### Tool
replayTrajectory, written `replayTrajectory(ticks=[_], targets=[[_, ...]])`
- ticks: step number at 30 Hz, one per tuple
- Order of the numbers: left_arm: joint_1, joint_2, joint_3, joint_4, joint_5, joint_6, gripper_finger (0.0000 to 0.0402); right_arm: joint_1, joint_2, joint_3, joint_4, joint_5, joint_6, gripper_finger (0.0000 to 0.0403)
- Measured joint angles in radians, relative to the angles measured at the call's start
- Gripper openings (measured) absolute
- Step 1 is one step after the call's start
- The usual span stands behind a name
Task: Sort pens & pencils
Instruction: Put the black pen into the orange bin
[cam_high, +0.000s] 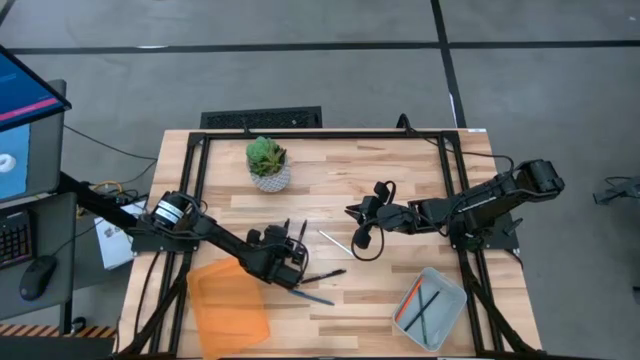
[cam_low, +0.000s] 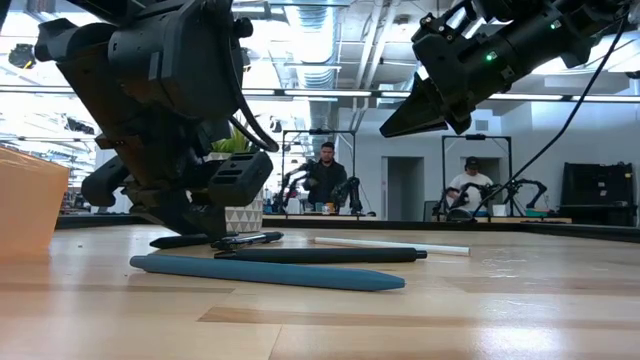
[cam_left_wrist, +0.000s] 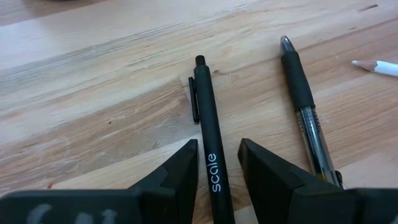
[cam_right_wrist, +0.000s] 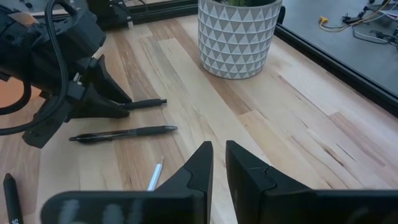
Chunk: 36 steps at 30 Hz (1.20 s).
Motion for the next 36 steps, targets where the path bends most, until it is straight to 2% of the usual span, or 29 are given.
replayTrajectory(ticks=[13, 16, 25, 36], targets=[[-0.002, 0.002, 0.003, -0.008, -0.009, -0.025, 0.0113, 0.000, 0.000, 0.000, 0.000, 0.000, 0.000, 0.0067], [-0.004, 0.003, 0.003, -0.007, -0.016, -0.031, 0.0099, 0.000, 0.000, 0.000, 0.000, 0.001, 0.000, 0.0067], [-0.007, 0.003, 0.005, 0.001, -0.021, -0.035, 0.0020, 0.000, 0.000, 0.000, 0.000, 0.002, 0.000, 0.0067], [-0.007, 0.006, 0.006, -0.011, -0.037, -0.030, 0.0023, 0.000, 0.000, 0.000, 0.000, 0.002, 0.000, 0.0067]])
